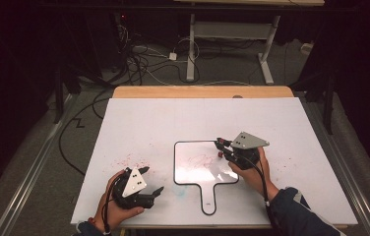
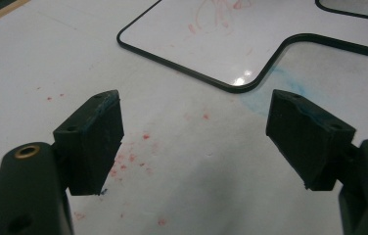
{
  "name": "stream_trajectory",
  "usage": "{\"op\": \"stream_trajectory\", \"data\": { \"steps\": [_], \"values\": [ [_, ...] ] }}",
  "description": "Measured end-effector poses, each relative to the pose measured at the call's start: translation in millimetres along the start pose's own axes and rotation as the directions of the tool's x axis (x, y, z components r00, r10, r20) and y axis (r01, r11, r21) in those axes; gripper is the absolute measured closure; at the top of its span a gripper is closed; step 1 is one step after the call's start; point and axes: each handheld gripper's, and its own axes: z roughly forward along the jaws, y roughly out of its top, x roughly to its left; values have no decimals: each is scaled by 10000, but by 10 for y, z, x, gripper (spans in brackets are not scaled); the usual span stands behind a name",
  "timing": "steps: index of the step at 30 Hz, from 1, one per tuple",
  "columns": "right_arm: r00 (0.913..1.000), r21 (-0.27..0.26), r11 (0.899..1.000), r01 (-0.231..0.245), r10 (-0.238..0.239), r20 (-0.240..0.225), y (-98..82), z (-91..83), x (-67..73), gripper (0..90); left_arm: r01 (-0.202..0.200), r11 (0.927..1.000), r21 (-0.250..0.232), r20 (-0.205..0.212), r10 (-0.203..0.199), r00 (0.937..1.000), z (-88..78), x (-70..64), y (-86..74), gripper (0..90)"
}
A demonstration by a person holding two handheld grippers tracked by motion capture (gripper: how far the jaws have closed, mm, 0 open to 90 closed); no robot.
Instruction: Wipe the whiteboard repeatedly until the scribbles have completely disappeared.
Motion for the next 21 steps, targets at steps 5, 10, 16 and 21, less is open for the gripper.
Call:
{"op": "stream_trajectory", "data": {
  "steps": [5, 10, 16, 21],
  "values": [
    [9897, -152, 9981, -602, 577, -1308, 65, 70, 215, 811, -42, 10000, 42, 30, 41, 10000, 7, -7, 3, 208],
    [9842, 1, 9998, -210, 207, -1761, 121, 71, 338, 812, 23, 10000, 12, 41, -23, 10000, -2, 10, -10, 208],
    [9972, 176, 9970, 751, -751, -38, 76, 79, 182, 812, -23, 10000, -2, 25, 23, 10000, -4, 2, -4, 208],
    [9996, 193, 9997, 161, -165, 244, 33, 59, 13, 808, -57, 10000, 41, 27, 57, 10000, 6, -3, 1, 208]
  ]
}}
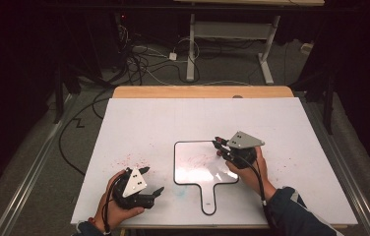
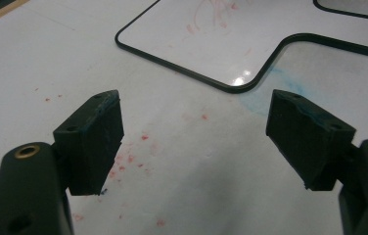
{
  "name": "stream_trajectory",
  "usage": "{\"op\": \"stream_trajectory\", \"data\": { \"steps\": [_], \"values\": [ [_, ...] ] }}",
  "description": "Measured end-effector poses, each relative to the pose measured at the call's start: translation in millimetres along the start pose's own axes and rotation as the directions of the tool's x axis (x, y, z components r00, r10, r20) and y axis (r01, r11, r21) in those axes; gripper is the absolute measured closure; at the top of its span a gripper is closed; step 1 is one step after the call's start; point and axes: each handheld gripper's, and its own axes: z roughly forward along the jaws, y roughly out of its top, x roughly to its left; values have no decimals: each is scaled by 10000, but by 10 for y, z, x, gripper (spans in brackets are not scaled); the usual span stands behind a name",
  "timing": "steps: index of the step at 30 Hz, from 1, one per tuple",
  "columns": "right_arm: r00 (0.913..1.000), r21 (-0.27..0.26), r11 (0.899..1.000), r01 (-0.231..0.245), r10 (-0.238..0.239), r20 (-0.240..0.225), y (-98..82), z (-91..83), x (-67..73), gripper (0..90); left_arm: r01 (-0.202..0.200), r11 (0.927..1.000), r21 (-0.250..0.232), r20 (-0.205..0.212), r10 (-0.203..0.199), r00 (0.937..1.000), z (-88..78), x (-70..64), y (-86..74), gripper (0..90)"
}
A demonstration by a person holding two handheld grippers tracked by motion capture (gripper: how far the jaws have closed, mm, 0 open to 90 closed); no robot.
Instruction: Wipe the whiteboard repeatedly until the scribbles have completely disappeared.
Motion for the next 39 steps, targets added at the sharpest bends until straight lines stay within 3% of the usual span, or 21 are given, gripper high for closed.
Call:
{"op": "stream_trajectory", "data": {
  "steps": [4, 7, 12, 15, 18, 21, 23, 24, 27, 31, 33, 35, 37, 39],
  "values": [
    [9952, -54, 9995, -295, 289, -940, 21, -11, 105, 801, -13, 10000, -13, -2, 13, 10000, -1, -1, 1, 209],
    [9838, -37, 9994, -337, 325, -1763, 63, -38, 269, 803, -3, 10000, -34, -3, 3, 10000, -6, 2, -2, 208],
    [9697, -84, 9996, -278, 249, -2431, 94, -48, 429, 811, -67, 10000, -30, 17, 67, 10000, -11, -1, -2, 208],
    [9724, -65, 9997, -232, 210, -2325, 88, -50, 389, 812, -29, 10000, -34, 19, 30, 10000, -15, 4, -3, 208],
    [9893, -58, 9997, 247, -253, -1439, 59, -48, 271, 813, -7, 10000, -43, 8, 7, 10000, -14, 6, -5, 208],
    [9982, 39, 9989, 464, -462, -385, 20, -20, 109, 813, -22, 10000, -27, 14, 22, 10000, -8, 4, -3, 208],
    [9999, -44, 10000, 81, -81, -92, -8, 1, -4, 813, -13, 10000, -30, 31, 13, 10000, -5, 3, -2, 208],
    [9998, -105, 9998, -147, 146, -124, -16, 9, -36, 813, -3, 10000, -26, 25, 3, 10000, -2, 2, -1, 208],
    [9998, -169, 9999, -4, 1, -175, 3, 39, 29, 813, -23, 10000, 14, 44, 23, 10000, 6, 2, 3, 208],
    [9899, -387, 9983, -424, 368, -1371, 67, 98, 218, 812, -25, 10000, 5, 49, 25, 10000, 4, -1, 1, 208],
    [9836, -397, 9977, -548, 471, -1740, 93, 115, 289, 812, 5, 10000, -28, 56, -4, 10000, -3, 3, -4, 208],
    [9852, -341, 9993, -160, 99, -1714, 117, 114, 351, 813, 32, 10000, -32, 62, -31, 10000, -8, 9, -10, 208],
    [9864, -308, 9995, -85, 34, -1642, 122, 118, 342, 813, 37, 10000, -20, 55, -37, 10000, -6, 13, -12, 208],
    [9936, -242, 9994, 257, -282, -1091, 116, 136, 277, 813, 24, 10000, -13, 63, -24, 10000, -5, 11, -11, 208]
  ]
}}
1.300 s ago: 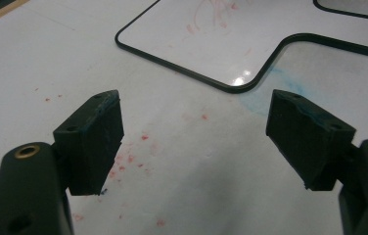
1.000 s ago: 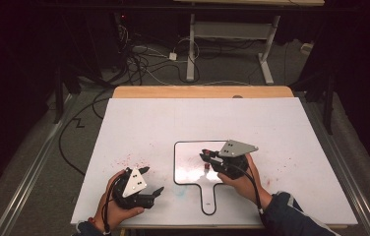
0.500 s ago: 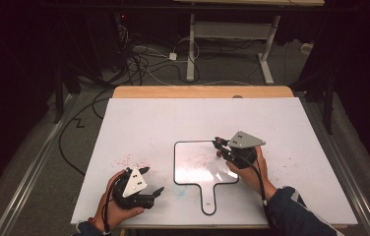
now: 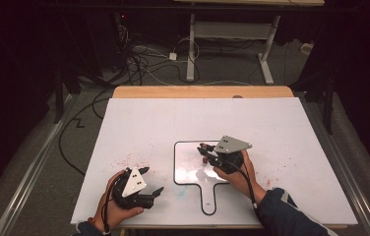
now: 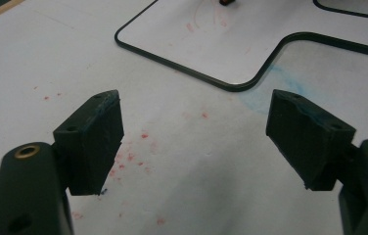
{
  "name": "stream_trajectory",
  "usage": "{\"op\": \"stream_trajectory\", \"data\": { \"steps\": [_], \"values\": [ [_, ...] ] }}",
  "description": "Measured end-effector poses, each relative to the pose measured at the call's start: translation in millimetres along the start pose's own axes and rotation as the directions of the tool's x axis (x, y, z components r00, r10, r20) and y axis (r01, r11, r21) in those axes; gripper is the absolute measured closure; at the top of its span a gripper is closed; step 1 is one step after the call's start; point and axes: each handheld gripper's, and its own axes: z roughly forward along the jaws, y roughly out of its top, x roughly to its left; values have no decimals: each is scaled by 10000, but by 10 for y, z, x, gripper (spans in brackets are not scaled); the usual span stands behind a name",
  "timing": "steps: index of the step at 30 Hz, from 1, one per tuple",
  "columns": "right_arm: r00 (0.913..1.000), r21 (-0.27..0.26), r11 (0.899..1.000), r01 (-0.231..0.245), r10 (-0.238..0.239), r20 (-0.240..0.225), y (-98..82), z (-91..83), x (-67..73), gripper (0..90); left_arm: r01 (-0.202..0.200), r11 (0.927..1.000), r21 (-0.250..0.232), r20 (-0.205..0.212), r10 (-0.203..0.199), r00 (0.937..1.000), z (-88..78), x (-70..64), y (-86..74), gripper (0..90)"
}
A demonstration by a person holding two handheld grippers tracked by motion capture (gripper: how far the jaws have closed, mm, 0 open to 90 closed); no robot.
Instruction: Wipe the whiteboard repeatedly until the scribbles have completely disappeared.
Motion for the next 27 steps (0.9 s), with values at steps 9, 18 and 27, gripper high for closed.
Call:
{"op": "stream_trajectory", "data": {
  "steps": [9, 18, 27],
  "values": [
    [9974, -35, 9977, -674, 675, 271, -37, -11, -130, 812, 32, 10000, 49, 33, -32, 10000, 19, -5, 8, 208],
    [9907, -60, 9979, -647, 636, -1202, 38, 12, 133, 812, 49, 10000, 23, 28, -49, 10000, 8, 0, 1, 208],
    [9979, 150, 9991, -397, 388, 523, -30, -33, -106, 812, 6, 10000, 14, 5, -6, 10000, 1, 1, 2, 208]
  ]
}}
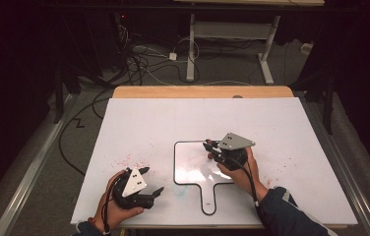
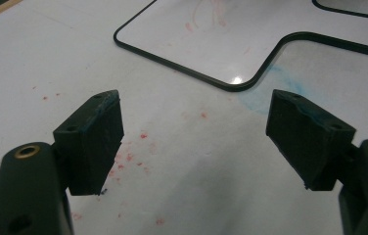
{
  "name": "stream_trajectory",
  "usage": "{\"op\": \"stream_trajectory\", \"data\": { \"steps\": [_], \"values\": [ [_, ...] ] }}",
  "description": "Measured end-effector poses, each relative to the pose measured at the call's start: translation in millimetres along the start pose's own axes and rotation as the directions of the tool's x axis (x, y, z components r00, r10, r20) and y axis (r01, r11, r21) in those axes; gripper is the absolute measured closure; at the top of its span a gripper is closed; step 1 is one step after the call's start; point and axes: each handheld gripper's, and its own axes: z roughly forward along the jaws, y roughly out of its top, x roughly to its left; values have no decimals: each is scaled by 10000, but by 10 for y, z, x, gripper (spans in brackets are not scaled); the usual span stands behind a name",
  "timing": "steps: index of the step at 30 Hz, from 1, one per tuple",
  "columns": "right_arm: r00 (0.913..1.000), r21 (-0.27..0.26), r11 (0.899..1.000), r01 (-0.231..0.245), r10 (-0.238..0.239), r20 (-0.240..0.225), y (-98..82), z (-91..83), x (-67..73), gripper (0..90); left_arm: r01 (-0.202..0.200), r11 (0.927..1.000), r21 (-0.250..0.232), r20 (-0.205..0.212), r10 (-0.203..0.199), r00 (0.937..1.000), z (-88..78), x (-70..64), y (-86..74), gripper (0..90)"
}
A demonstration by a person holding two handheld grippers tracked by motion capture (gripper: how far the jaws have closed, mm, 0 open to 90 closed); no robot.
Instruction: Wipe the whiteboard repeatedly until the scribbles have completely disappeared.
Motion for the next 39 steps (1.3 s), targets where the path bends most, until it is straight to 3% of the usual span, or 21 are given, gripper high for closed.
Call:
{"op": "stream_trajectory", "data": {
  "steps": [2, 4, 10, 14, 16, 20, 24, 26, 29, 35, 37, 39],
  "values": [
    [9993, -16, 9995, -314, 314, -206, -6, -18, 14, 812, -10, 10000, -42, -20, 10, 10000, -6, -1, 3, 208],
    [9944, -190, 9980, -603, 584, -881, -11, -23, 86, 812, 11, 10000, -86, -40, -11, 10000, -8, 1, 5, 208],
    [9805, -269, 9992, -283, 225, -1954, 39, -10, 343, 812, -22, 9999, -118, -52, 22, 10000, -19, -3, 4, 208],
    [9832, -357, 9994, -13, -52, -1825, 55, 31, 329, 813, 34, 9999, -141, -68, -35, 10000, -23, 4, 1, 208],
    [9916, -299, 9994, 148, -185, -1277, 56, 57, 240, 813, 17, 9999, -136, -74, -18, 10000, -23, 4, 2, 208],
    [9986, -314, 9989, -348, 335, -417, 25, 117, -26, 813, 59, 9999, -133, -60, -60, 10000, -16, 7, 1, 208],
    [9993, -294, 9989, -360, 357, -90, 44, 178, -66, 813, 79, 9999, -148, -52, -80, 10000, -16, 9, 2, 208],
    [9995, -308, 9992, -235, 229, -196, 70, 216, -20, 813, 52, 9999, -150, -53, -53, 10000, -20, 9, 3, 208],
    [9965, -385, 9982, -451, 422, -724, 103, 252, 96, 813, 88, 9998, -170, -39, -89, 10000, -22, 10, 1, 208],
    [9772, -492, 9964, -696, 582, -2042, 145, 270, 341, 812, 90, 9998, -187, -30, -91, 10000, -27, 8, 0, 208],
    [9764, -406, 9975, -579, 481, -2104, 165, 278, 364, 813, 95, 9998, -194, -33, -95, 9999, -29, 8, 2, 208],
    [9827, -367, 9989, -296, 223, -1839, 178, 289, 340, 813, 89, 9997, -211, -34, -90, 10000, -32, 7, 2, 208]
  ]
}}
